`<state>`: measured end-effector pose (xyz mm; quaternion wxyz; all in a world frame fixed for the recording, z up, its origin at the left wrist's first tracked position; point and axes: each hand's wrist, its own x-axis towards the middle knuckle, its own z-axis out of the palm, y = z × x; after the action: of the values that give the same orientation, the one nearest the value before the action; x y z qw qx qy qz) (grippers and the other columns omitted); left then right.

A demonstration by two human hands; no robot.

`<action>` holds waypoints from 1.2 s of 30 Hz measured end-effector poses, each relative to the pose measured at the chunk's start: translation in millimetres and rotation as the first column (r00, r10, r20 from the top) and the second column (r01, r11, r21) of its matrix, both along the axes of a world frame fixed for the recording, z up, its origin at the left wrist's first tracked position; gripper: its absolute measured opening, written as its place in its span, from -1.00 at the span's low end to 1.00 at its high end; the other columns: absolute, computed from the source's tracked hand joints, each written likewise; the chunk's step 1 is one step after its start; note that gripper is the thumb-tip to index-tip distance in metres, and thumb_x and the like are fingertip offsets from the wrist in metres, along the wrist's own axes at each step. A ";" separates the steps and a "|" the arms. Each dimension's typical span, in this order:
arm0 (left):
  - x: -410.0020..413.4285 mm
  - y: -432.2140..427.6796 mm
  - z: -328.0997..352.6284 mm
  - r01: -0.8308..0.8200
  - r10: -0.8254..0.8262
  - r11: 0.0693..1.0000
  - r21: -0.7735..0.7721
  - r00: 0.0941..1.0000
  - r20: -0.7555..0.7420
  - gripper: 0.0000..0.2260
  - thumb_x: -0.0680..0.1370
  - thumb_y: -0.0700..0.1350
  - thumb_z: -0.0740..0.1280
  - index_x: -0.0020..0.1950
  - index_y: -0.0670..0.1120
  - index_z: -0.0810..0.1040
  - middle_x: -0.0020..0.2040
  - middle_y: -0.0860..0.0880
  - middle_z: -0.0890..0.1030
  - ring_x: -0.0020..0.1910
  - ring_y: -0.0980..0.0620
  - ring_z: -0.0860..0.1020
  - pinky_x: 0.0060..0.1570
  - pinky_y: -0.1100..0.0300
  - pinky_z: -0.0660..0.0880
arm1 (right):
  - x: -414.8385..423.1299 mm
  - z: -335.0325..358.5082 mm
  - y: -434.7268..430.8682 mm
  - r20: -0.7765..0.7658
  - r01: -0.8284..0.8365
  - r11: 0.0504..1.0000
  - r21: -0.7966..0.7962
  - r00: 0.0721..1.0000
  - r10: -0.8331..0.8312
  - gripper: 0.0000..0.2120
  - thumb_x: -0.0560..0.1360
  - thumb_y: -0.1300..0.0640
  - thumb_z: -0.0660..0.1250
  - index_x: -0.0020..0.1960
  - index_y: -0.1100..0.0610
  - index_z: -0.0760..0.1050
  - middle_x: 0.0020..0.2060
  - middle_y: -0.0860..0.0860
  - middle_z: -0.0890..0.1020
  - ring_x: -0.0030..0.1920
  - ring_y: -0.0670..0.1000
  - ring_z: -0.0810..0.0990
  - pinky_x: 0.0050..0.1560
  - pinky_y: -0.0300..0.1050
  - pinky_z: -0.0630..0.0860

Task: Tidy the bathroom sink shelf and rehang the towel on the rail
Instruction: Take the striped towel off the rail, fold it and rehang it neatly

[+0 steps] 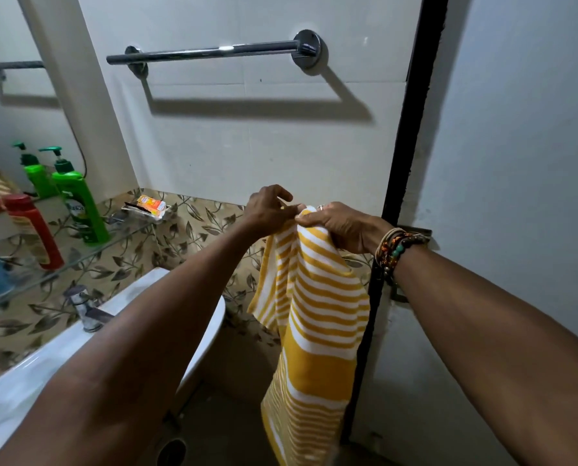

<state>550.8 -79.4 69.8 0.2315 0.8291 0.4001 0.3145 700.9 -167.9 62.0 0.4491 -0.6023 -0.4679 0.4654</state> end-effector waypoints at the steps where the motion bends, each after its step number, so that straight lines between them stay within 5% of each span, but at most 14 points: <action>1: -0.1 -0.4 -0.8 -0.003 0.003 1.000 -0.008 1.000 0.005 -0.63 0.46 0.06 0.47 0.19 -0.07 0.57 0.00 -0.03 0.60 -0.02 -0.01 0.57 -0.06 0.05 0.57 | -0.7 1.4 1.5 -0.027 0.033 0.999 0.009 0.999 -0.032 -0.69 0.50 0.11 0.45 0.17 0.25 0.58 -0.03 0.14 0.70 -0.04 0.11 0.70 0.01 0.03 0.66; 4: -1.7 -4.2 -2.8 0.022 -0.022 0.999 -0.025 1.000 0.000 -0.73 0.48 -0.07 0.47 0.15 -0.07 0.57 -0.01 -0.04 0.64 -0.13 0.03 0.58 -0.15 0.10 0.56 | -2.6 5.4 3.0 -0.088 0.137 0.990 0.034 0.987 -0.133 -0.91 0.52 0.17 0.36 -0.07 0.20 0.58 -0.26 0.08 0.63 -0.33 0.01 0.64 -0.30 -0.12 0.60; 7: -3.1 -10.9 -4.6 0.159 -0.128 0.953 -0.257 0.983 0.135 -0.90 0.59 -0.15 0.34 0.05 -0.14 0.58 -0.04 -0.19 0.65 -0.23 -0.02 0.63 -0.20 0.06 0.63 | -3.3 8.1 4.8 -0.174 0.239 0.968 0.082 0.959 -0.222 -0.91 0.53 0.19 0.33 -0.07 0.20 0.59 -0.22 0.11 0.67 -0.29 0.06 0.65 -0.31 -0.10 0.61; 10: -4.3 -16.9 -7.3 0.209 -0.140 0.888 -0.409 0.971 0.192 -0.61 0.66 0.04 0.17 0.09 -0.29 0.55 0.05 -0.30 0.62 -0.05 -0.19 0.65 -0.10 -0.02 0.65 | -5.6 11.8 8.2 -0.233 0.328 0.936 0.126 0.927 -0.293 -0.88 0.53 0.17 0.36 0.01 0.22 0.54 -0.20 0.13 0.66 -0.24 0.09 0.66 -0.31 -0.09 0.62; 13: -4.5 -17.3 -8.9 0.235 -0.158 0.891 -0.389 0.962 0.221 -0.30 0.61 0.29 0.05 0.09 -0.37 0.53 0.01 -0.31 0.62 -0.01 -0.22 0.63 -0.01 -0.08 0.62 | -8.8 15.7 12.0 -0.291 0.390 0.907 0.161 0.897 -0.334 -0.87 0.54 0.14 0.38 -0.02 0.22 0.52 -0.22 0.14 0.66 -0.26 0.10 0.67 -0.30 -0.07 0.62; 16: -6.4 -18.3 -8.7 0.250 -0.206 0.924 -0.290 0.963 0.174 -0.24 0.38 0.44 0.31 0.10 -0.27 0.50 -0.10 -0.10 0.57 -0.12 -0.03 0.55 -0.19 0.08 0.51 | -10.3 18.9 16.8 -0.335 0.483 0.853 0.198 0.851 -0.405 -0.86 0.53 0.15 0.40 -0.05 0.22 0.50 -0.19 0.18 0.64 -0.22 0.12 0.65 -0.24 -0.03 0.65; 19: -8.3 -21.2 -13.5 0.239 -0.239 0.950 -0.201 0.971 0.022 -0.07 0.11 0.36 0.57 0.34 -0.01 0.36 0.16 0.01 0.55 0.11 0.06 0.55 0.08 0.08 0.56 | -13.6 21.6 20.0 -0.413 0.551 0.808 0.210 0.799 -0.438 -0.88 0.54 0.21 0.38 -0.13 0.22 0.48 -0.20 0.20 0.62 -0.21 0.15 0.65 -0.16 0.04 0.67; 22: -7.4 -22.4 -18.5 0.243 -0.253 0.945 -0.220 0.967 -0.020 0.07 0.09 0.25 0.63 0.47 0.00 0.21 0.32 -0.03 0.46 0.29 -0.03 0.46 0.28 -0.02 0.47 | -17.7 21.6 23.1 -0.487 0.591 0.781 0.204 0.753 -0.443 -0.90 0.54 0.25 0.35 -0.05 0.24 0.42 -0.14 0.24 0.57 -0.15 0.18 0.64 -0.04 0.16 0.66; 25: -7.3 -18.7 -22.5 0.170 -0.197 0.962 -0.211 0.974 -0.115 -0.08 0.26 0.04 0.61 0.49 -0.08 0.19 0.32 -0.09 0.44 0.28 -0.09 0.44 0.27 -0.02 0.46 | -17.5 22.1 24.2 -0.528 0.642 0.742 0.191 0.705 -0.474 -0.82 0.52 0.25 0.37 0.05 0.23 0.40 -0.08 0.24 0.57 -0.13 0.16 0.64 -0.02 0.15 0.66; 29: -13.0 -11.7 -26.0 0.039 -0.053 0.998 -0.057 0.958 -0.283 -0.51 0.48 -0.18 0.34 0.40 -0.11 0.32 0.24 -0.18 0.49 0.23 -0.19 0.46 0.08 0.07 0.45 | -10.9 22.1 21.6 -0.498 0.707 0.684 0.181 0.665 -0.556 -0.84 0.46 0.19 0.43 -0.18 0.19 0.46 -0.16 0.15 0.62 -0.11 0.14 0.66 0.05 0.20 0.64; 34: -17.5 -7.8 -25.1 -0.147 0.142 0.988 -0.044 0.985 -0.102 -0.73 0.59 -0.11 0.19 0.27 -0.10 0.45 0.21 -0.21 0.53 0.19 -0.21 0.48 0.05 0.04 0.43 | -2.4 18.5 16.3 -0.365 0.772 0.585 0.247 0.634 -0.682 -0.76 0.40 0.07 0.49 -0.24 0.10 0.44 -0.27 0.00 0.60 -0.22 0.02 0.62 -0.21 -0.13 0.58; 36: -15.7 -7.5 -23.6 -0.196 0.195 0.975 -0.103 0.981 -0.020 -0.73 0.55 -0.17 0.19 0.24 -0.08 0.47 0.20 -0.20 0.53 0.18 -0.20 0.47 0.06 0.03 0.44 | 0.6 19.0 16.2 -0.367 0.807 0.536 0.247 0.590 -0.719 -0.78 0.42 0.07 0.49 -0.12 0.16 0.49 -0.17 0.02 0.63 -0.15 0.02 0.62 -0.13 -0.12 0.56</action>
<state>535.1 -86.9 46.2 0.2403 0.7741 0.4968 0.3103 701.5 -151.7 81.0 0.7660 -0.5883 -0.1848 0.1815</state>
